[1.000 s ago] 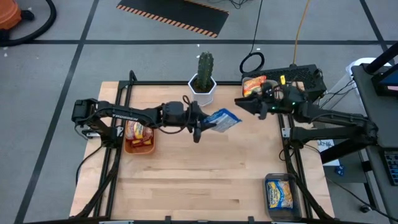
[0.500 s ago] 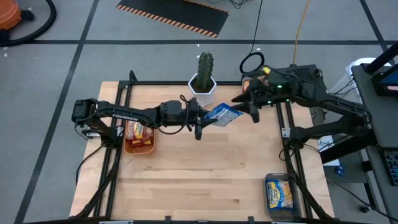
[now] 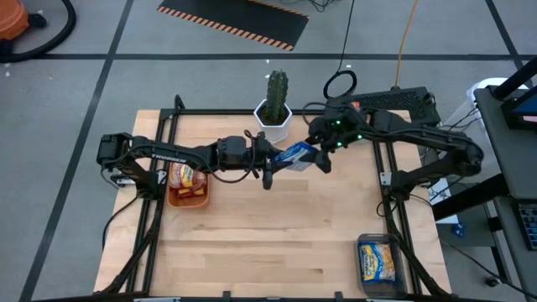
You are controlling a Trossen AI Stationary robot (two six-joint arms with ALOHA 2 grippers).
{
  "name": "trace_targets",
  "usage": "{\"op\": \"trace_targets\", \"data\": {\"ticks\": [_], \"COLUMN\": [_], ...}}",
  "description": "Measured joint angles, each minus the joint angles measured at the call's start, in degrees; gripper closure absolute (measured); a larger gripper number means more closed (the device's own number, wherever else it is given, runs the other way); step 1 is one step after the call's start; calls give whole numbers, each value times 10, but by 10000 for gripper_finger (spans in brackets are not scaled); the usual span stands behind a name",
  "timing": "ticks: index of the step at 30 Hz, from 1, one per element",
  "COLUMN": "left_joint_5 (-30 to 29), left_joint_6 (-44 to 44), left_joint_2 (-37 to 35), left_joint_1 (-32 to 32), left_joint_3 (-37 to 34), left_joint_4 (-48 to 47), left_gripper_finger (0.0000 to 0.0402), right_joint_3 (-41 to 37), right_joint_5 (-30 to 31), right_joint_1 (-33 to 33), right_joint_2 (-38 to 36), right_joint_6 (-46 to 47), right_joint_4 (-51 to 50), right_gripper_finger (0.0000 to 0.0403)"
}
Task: Sort Maruchan noodles
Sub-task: Put the blue noodle pack into the black bin
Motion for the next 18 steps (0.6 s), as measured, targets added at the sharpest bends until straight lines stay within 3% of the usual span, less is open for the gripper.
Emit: {"op": "trace_targets", "data": {"ticks": [12, 15, 18], "left_joint_5": [2, 3, 6], "left_joint_6": [14, 15, -25], "left_joint_2": [-1, -1, -12], "left_joint_1": [1, 2, 8], "left_joint_3": [1, 1, 0], "left_joint_4": [-5, -5, -19], "left_gripper_finger": [261, 252, 218], "right_joint_3": [0, 0, 0], "right_joint_5": [-7, -17, -18], "right_joint_1": [3, 3, 3], "right_joint_2": [2, -4, -9], "right_joint_6": [-6, -4, 30], "right_joint_4": [2, 0, -5], "right_gripper_finger": [297, 301, 295]}}
